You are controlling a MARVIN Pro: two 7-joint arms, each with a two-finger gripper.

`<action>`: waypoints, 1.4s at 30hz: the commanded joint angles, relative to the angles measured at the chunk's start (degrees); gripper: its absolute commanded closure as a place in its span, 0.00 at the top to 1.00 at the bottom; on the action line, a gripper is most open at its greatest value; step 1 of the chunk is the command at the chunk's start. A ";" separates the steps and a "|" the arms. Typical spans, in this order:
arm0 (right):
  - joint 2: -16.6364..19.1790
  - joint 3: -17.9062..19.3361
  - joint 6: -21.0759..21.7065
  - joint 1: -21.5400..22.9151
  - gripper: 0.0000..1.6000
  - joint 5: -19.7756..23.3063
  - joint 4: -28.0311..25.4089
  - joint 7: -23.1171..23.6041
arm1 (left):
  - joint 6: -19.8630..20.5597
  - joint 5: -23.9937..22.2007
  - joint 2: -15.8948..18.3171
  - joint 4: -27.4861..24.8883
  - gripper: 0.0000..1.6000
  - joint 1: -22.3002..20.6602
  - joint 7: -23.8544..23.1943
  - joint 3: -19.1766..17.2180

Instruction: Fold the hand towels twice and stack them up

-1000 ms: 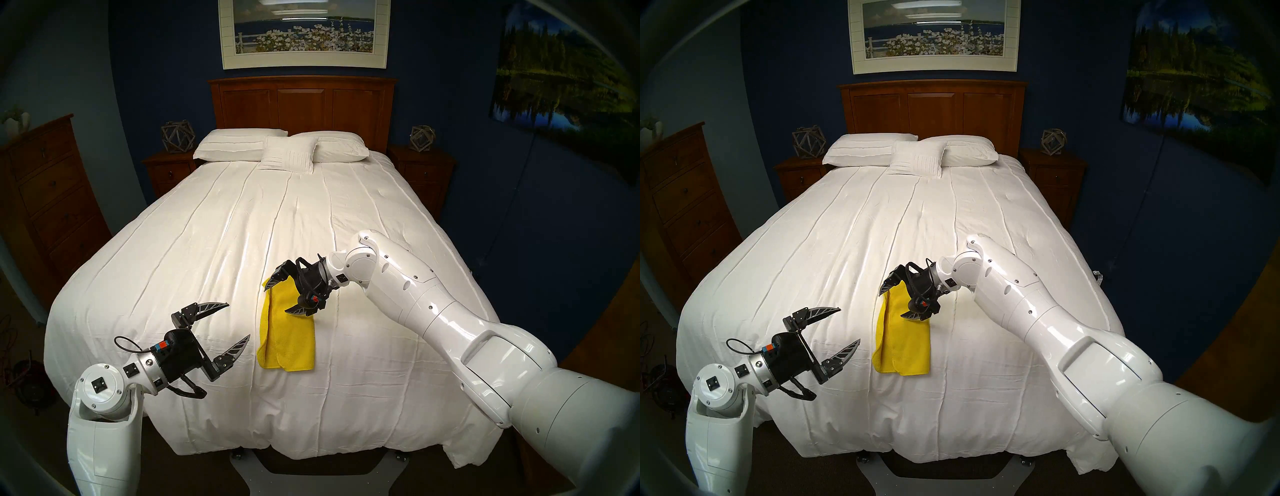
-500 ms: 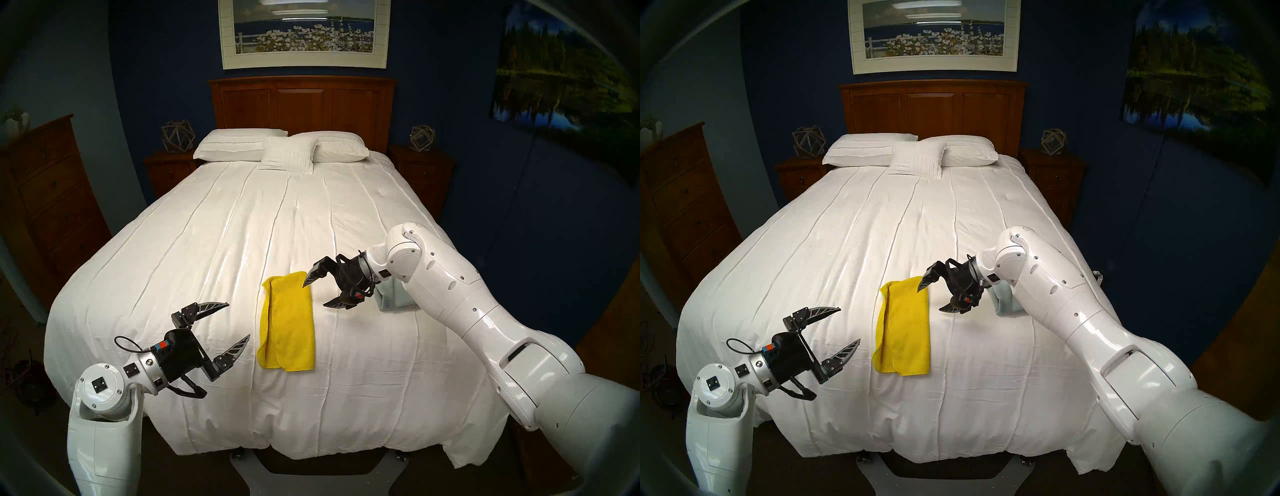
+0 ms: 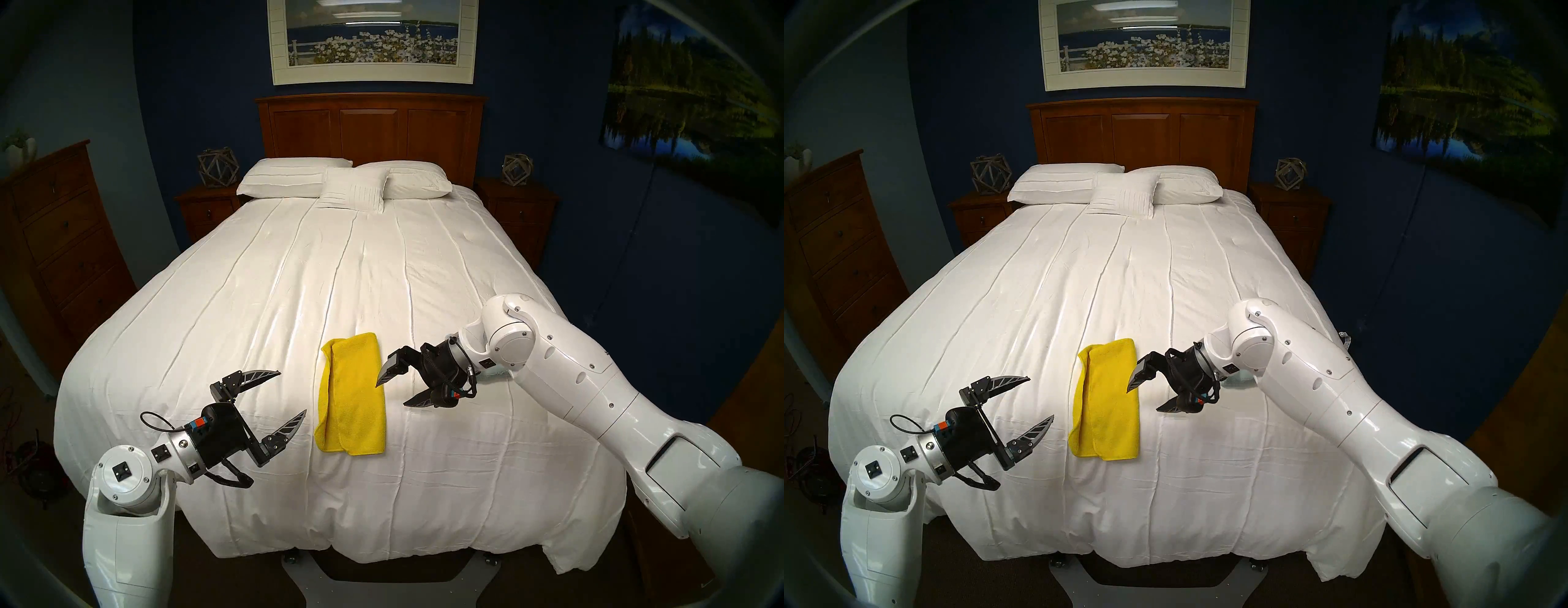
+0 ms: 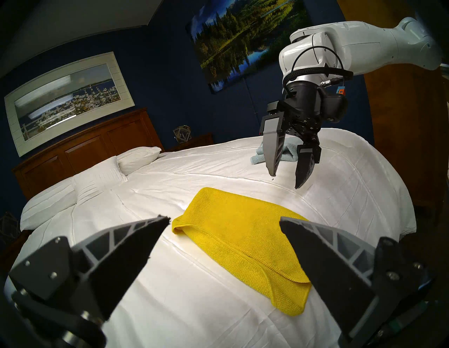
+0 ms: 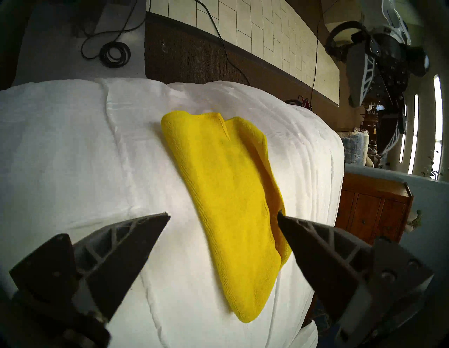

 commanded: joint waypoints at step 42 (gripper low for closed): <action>1.47 -5.78 17.21 -9.28 1.00 -14.10 -22.10 0.88 | 0.16 0.00 -0.40 -1.18 1.00 -0.01 -0.59 -0.39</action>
